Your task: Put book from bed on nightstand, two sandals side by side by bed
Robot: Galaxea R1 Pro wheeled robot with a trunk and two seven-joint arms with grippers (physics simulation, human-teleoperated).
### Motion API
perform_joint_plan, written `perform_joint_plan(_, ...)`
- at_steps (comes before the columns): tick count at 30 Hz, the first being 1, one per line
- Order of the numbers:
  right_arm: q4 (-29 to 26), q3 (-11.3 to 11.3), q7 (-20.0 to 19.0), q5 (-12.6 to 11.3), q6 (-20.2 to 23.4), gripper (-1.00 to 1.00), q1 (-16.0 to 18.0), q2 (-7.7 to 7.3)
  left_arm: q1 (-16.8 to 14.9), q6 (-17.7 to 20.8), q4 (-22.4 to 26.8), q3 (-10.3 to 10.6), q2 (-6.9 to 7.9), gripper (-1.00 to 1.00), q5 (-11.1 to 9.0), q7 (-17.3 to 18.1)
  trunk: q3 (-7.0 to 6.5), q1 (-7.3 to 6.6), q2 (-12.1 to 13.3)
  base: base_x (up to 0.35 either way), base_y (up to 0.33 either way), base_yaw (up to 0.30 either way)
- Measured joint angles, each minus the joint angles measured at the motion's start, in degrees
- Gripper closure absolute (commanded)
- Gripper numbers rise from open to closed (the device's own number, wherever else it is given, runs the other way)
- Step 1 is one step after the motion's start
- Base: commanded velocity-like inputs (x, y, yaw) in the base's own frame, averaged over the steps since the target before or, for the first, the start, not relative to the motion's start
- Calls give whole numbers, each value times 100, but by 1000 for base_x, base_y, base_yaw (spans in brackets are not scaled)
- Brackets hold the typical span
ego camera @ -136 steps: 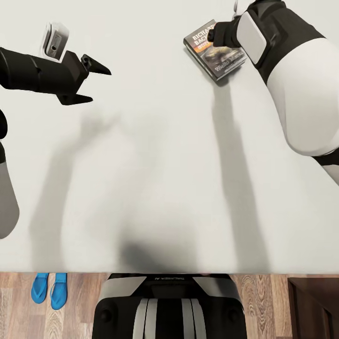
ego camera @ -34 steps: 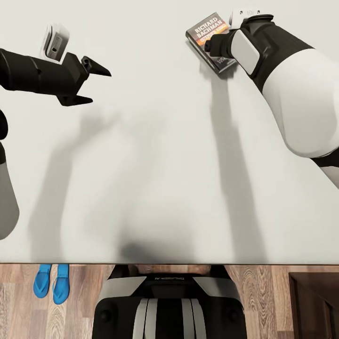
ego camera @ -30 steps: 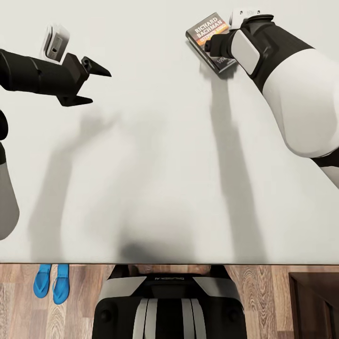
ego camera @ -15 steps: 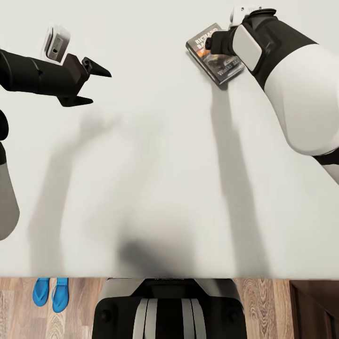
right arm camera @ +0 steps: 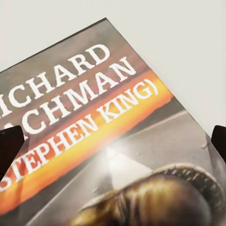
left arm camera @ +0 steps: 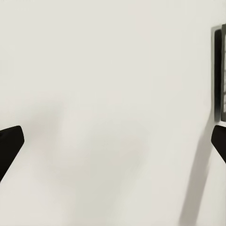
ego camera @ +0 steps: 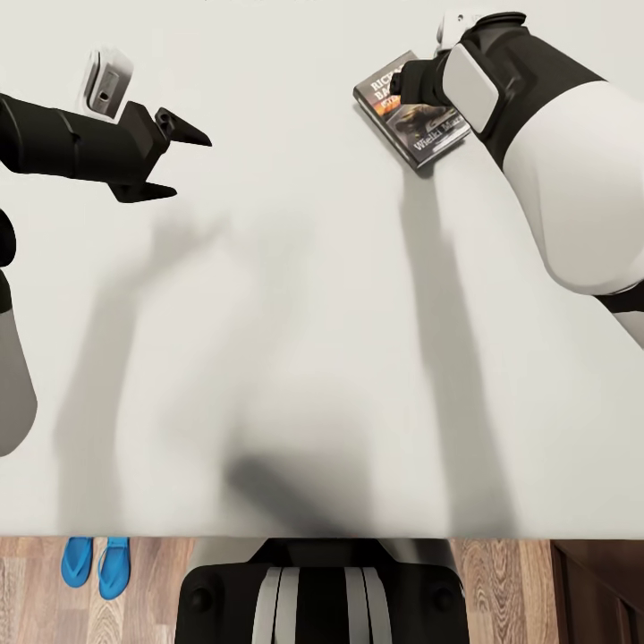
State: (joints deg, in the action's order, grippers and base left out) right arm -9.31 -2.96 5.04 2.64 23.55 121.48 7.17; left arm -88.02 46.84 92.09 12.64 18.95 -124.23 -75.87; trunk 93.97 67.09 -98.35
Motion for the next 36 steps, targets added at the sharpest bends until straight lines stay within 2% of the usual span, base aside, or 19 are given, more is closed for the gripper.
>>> perform_joint_plan(21,5,25,-8,3,-28,-100,-47,-6,1,0,-1,-1,-1,-100,-5,-2,-1,-1,0,23,0,0)
perform_joint_plan(27,-120,-35,-24,-71,-76,-100,-138,-55,4,0,-1,3,-1,-100,-6,-2,-1,-1,0,0,0,0)
perform_joint_plan(36,-226,-15,-12,-33,-243,-100,-238,-91,37,0,-1,2,4,-100,-5,-2,-1,-1,0,0,0,0)
